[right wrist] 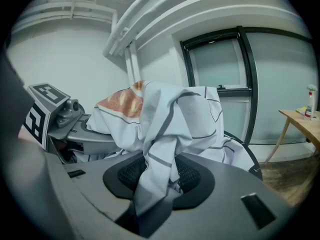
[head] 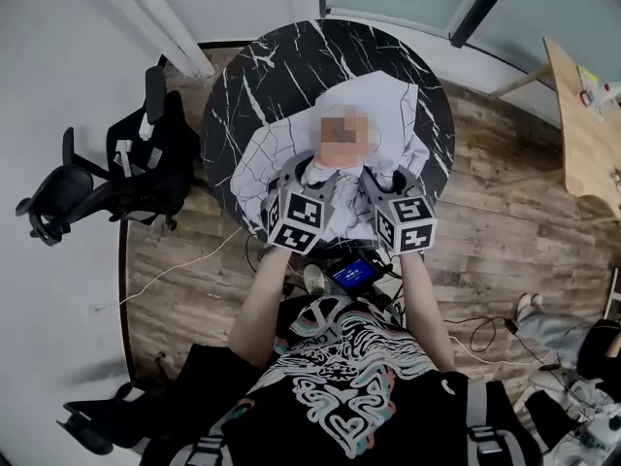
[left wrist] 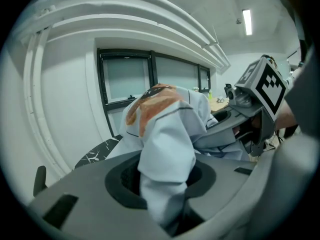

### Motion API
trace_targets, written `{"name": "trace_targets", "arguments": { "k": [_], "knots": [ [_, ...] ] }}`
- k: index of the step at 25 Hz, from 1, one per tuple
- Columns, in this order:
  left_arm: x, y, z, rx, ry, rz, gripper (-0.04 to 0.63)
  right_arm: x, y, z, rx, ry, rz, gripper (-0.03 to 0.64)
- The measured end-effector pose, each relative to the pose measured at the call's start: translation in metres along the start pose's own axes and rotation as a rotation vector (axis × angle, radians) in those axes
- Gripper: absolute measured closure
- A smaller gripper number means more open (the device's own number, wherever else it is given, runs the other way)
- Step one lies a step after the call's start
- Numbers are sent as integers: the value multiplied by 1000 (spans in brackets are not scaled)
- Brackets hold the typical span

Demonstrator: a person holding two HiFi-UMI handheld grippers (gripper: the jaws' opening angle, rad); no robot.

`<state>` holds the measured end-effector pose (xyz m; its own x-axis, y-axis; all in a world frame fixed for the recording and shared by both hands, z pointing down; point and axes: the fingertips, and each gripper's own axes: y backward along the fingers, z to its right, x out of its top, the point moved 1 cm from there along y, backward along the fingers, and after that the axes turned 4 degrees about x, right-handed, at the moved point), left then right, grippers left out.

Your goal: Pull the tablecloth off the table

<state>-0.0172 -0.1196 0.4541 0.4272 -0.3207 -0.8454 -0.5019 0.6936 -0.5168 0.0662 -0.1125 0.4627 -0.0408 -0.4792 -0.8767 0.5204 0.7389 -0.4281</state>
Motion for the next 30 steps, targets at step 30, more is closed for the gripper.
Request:
{"name": "trace_targets", "arguments": {
  "k": [30],
  "knots": [
    [49,74,-10,16,-52,180,450,59,49,-53,-58,89,161,460]
  ]
}}
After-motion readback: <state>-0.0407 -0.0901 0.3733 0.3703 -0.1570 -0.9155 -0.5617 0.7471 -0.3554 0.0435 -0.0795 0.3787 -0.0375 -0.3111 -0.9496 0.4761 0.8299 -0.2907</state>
